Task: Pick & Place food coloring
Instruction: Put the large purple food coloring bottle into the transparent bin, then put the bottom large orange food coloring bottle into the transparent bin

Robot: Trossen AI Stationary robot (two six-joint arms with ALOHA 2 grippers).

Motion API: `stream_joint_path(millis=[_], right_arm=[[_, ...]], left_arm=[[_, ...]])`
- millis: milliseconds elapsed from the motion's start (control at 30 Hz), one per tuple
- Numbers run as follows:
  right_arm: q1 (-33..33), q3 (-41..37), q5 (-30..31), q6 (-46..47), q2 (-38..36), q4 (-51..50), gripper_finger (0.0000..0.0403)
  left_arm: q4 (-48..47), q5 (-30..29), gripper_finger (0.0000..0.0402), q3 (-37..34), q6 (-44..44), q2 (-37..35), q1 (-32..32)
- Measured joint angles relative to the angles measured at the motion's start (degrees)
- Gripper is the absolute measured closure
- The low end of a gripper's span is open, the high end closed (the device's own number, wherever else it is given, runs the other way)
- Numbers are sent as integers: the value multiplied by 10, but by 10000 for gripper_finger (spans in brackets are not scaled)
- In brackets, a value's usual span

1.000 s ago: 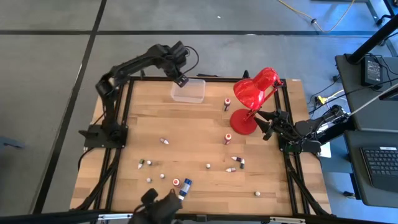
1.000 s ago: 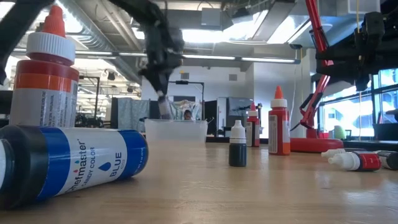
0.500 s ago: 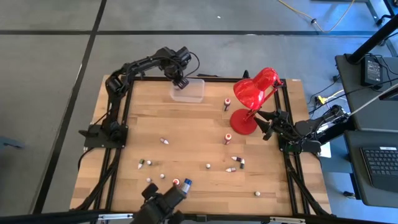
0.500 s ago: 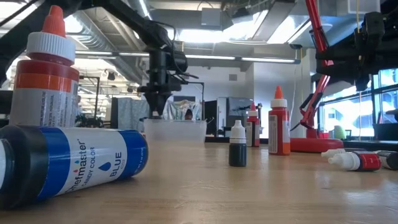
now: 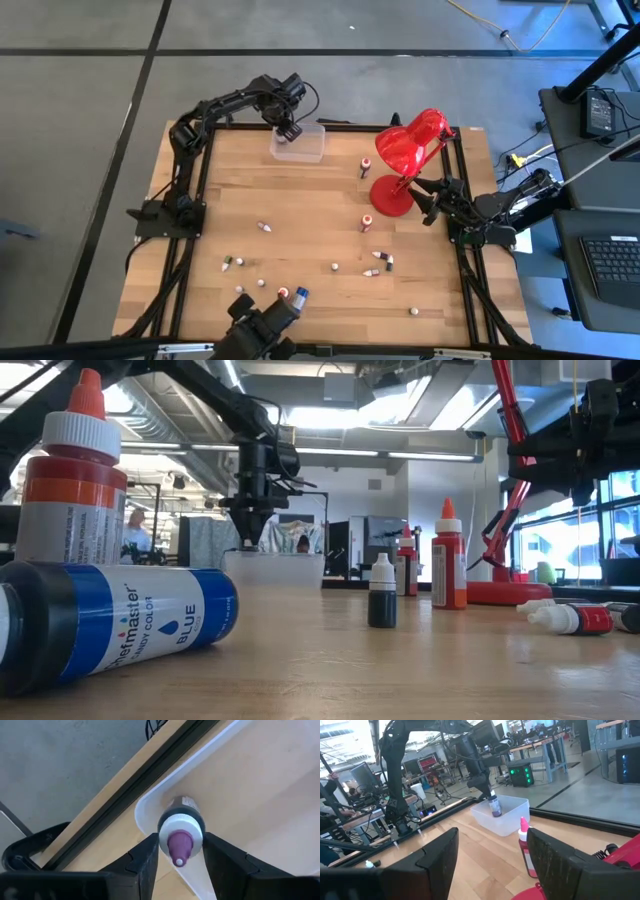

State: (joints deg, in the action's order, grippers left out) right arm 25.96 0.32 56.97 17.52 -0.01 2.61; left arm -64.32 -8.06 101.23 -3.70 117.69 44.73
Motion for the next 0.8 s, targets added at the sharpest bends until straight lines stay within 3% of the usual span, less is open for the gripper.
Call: stream_joint_path(millis=[167, 433, 800], right_arm=[[0, 0, 0, 2, 0, 0, 166], [0, 0, 0, 2, 0, 0, 166], [0, 0, 0, 2, 0, 0, 166]], left_arm=[[2, -17, 250, 0, -17, 0, -1], [9, -123, 249, 0, -25, -11, -1], [48, -91, 249, 0, -10, -104, -3]])
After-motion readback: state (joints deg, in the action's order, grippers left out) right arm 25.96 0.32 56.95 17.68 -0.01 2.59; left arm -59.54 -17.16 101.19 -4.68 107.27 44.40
